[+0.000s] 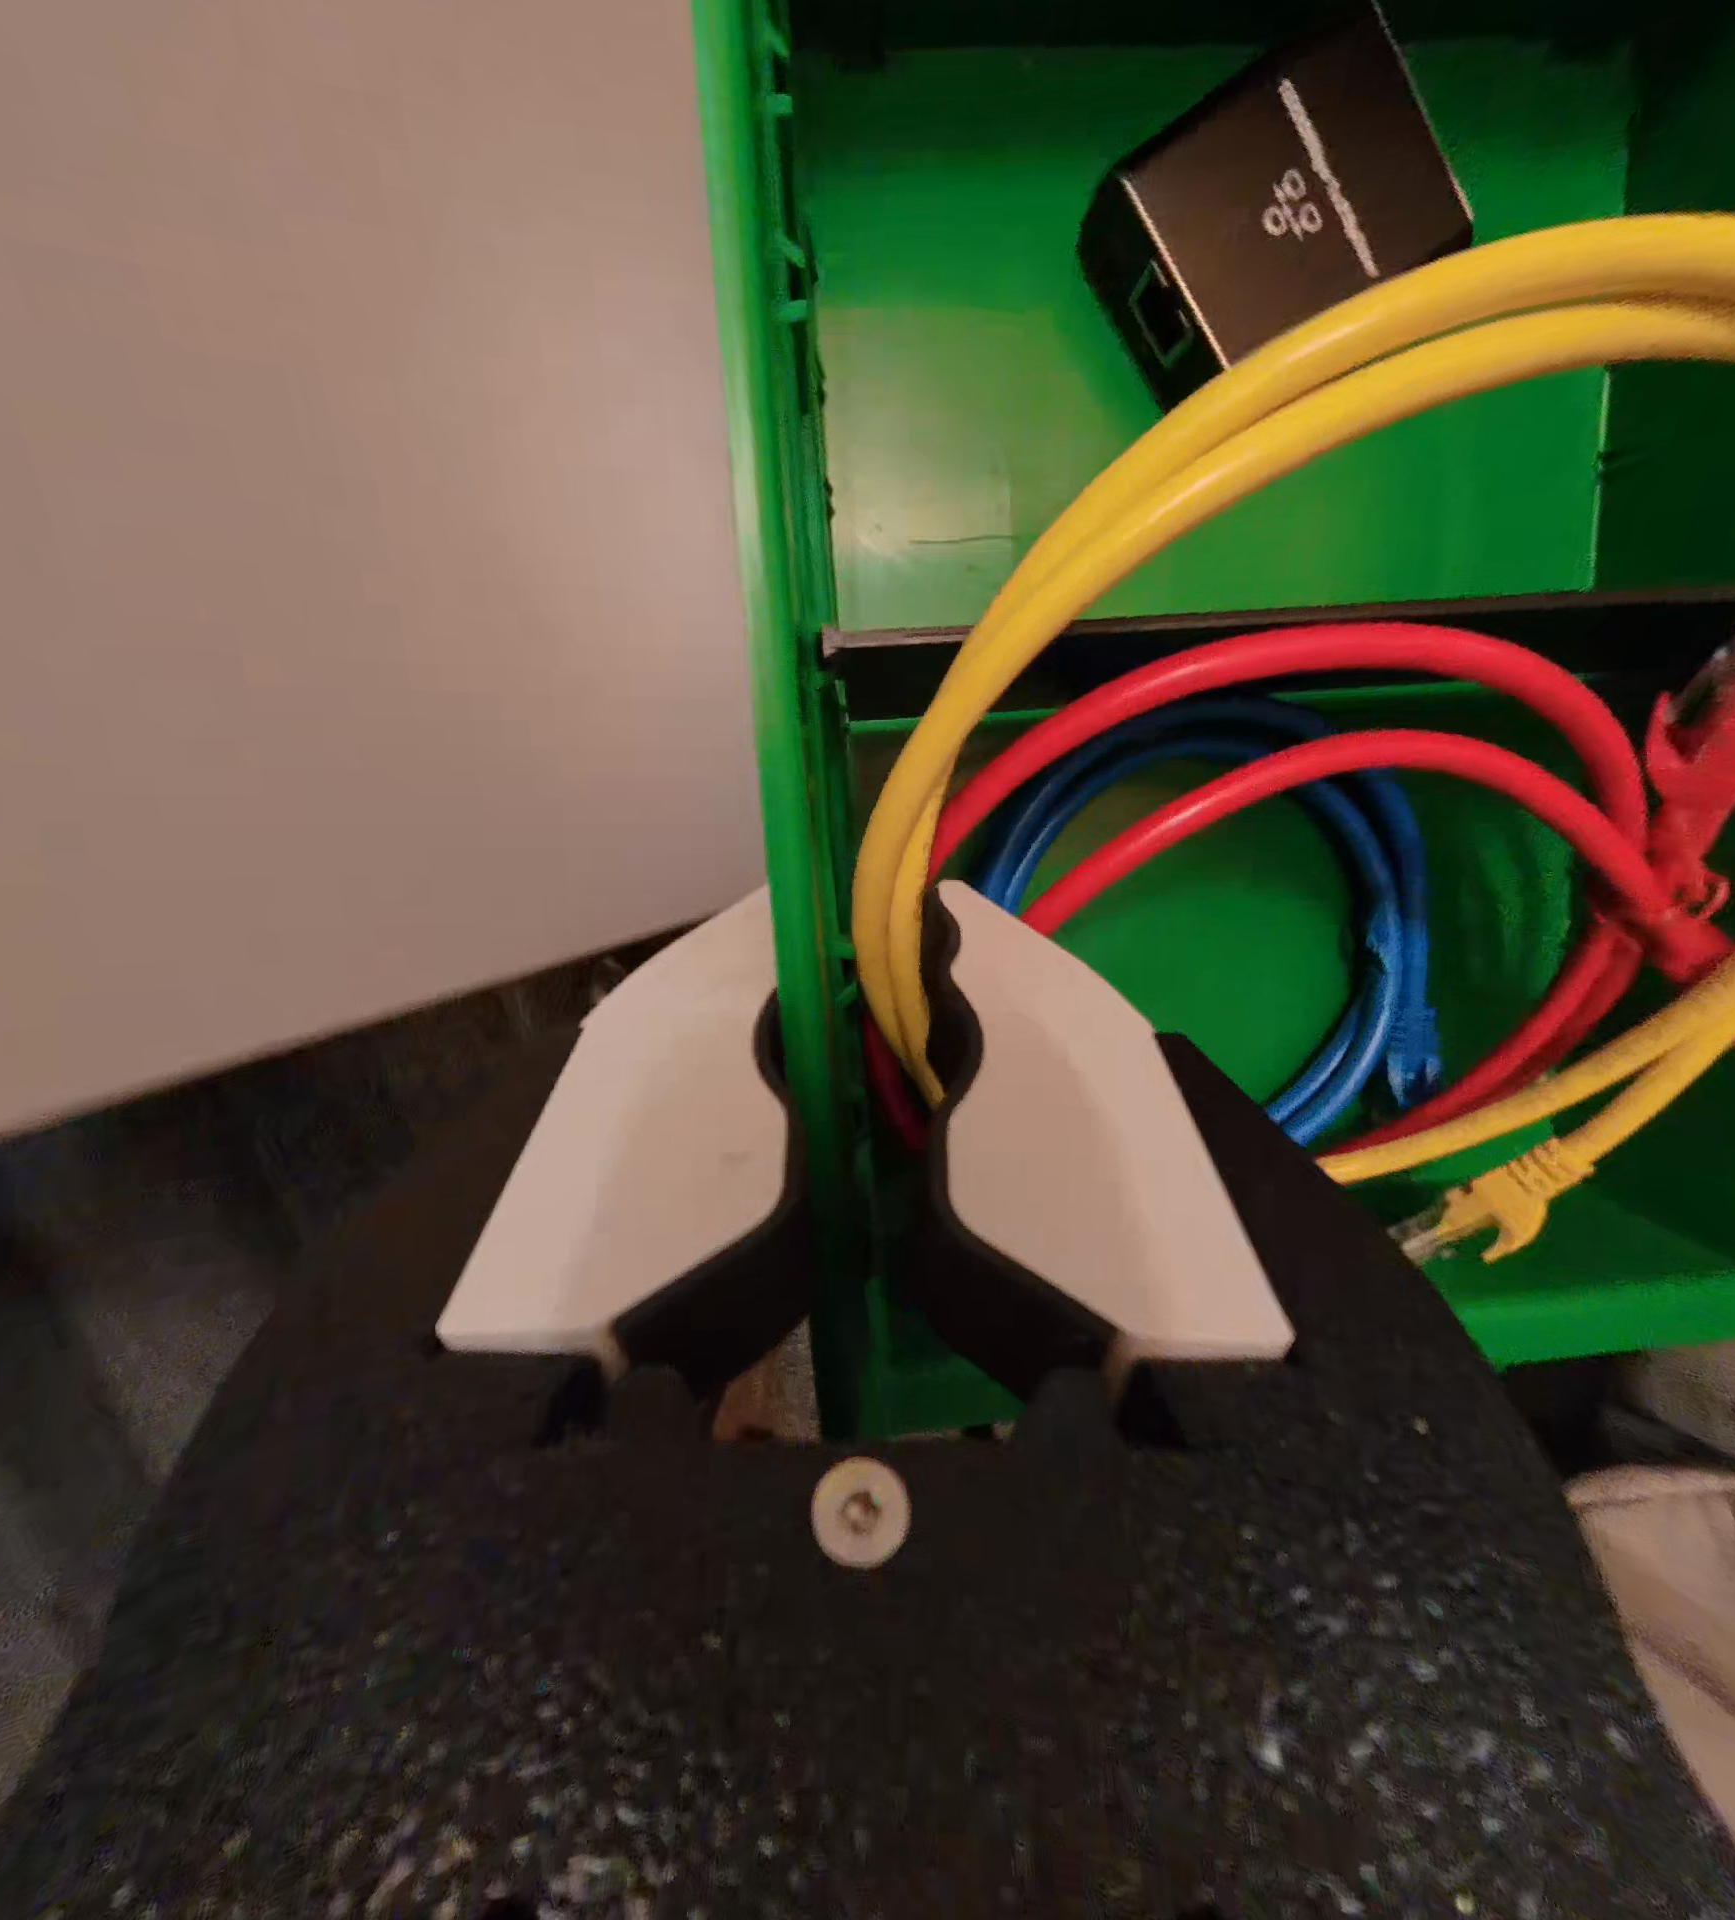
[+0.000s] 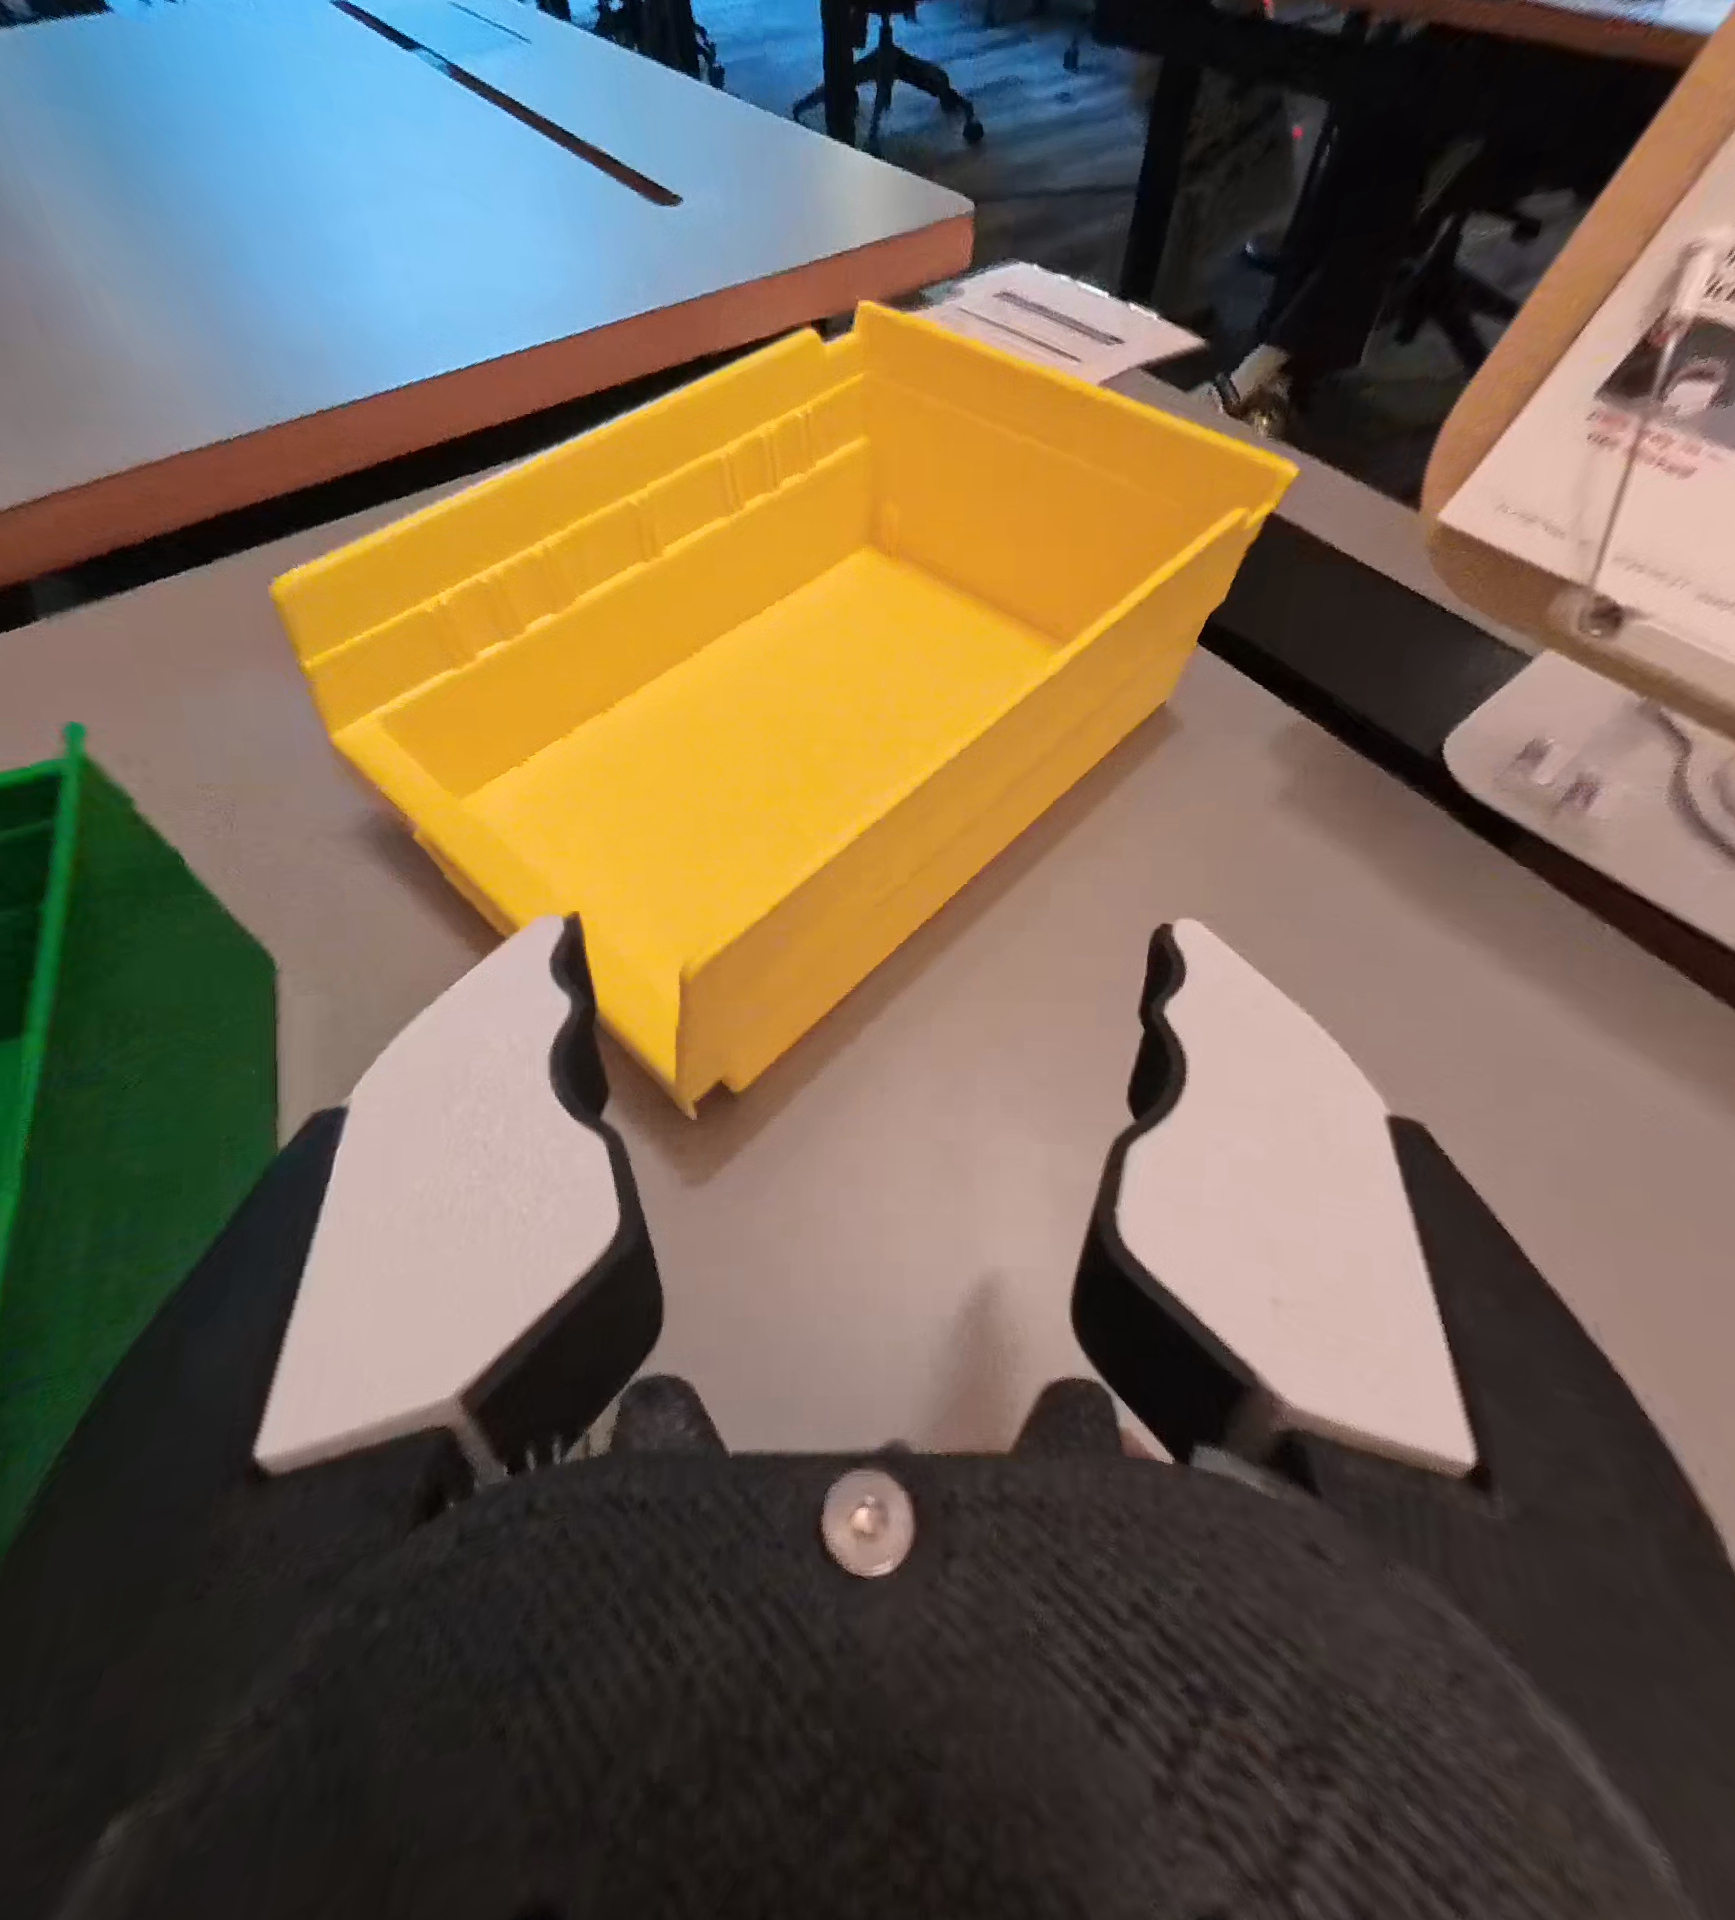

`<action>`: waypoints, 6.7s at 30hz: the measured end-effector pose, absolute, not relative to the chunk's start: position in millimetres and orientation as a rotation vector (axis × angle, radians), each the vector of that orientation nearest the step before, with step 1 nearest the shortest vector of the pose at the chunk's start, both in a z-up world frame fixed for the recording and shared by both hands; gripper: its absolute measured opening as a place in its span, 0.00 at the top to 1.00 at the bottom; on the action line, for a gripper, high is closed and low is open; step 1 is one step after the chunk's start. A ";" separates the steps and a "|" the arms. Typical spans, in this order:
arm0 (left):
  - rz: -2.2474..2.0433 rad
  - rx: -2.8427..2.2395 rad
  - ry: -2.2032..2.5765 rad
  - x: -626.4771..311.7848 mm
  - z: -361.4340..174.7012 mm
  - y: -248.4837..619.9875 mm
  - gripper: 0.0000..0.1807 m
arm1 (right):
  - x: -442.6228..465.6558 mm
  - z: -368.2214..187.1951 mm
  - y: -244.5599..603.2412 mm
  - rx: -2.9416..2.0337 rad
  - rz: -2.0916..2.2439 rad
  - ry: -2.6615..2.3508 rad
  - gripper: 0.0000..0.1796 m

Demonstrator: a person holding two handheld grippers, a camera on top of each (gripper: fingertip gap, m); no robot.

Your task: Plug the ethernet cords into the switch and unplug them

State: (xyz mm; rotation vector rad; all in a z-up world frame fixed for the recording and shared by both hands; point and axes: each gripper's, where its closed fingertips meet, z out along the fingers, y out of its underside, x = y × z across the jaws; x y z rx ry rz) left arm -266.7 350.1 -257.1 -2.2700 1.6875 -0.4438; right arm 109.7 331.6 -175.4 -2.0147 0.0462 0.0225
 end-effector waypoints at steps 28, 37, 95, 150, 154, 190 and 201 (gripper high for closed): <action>-0.347 -2.503 1.066 -293.0 -257.0 495.0 0.90 | 266.3 -246.0 31.2 -2.456 -0.051 0.254 0.95; -0.410 -2.446 1.266 -141.8 -258.5 551.6 0.90 | 434.0 -245.9 -98.6 -2.274 -0.258 0.815 0.96; 0.378 -1.964 2.509 165.5 -306.8 591.9 0.65 | 282.2 -178.2 62.6 -1.853 -0.011 0.199 0.40; -0.388 -1.841 2.225 55.2 -255.6 450.3 0.66 | 276.6 -181.0 44.0 -2.013 -0.185 0.094 0.48; -0.412 -1.797 2.012 78.3 -240.3 474.0 0.73 | 277.0 -179.9 40.4 -2.022 -0.213 0.088 0.48; -0.010 -2.616 1.390 191.2 -278.6 636.0 0.54 | 291.4 -206.7 35.0 -2.086 -0.185 0.115 0.50; -0.296 -2.345 1.609 198.2 -199.4 596.2 0.62 | 284.8 -193.4 43.0 -2.022 -0.221 0.052 0.49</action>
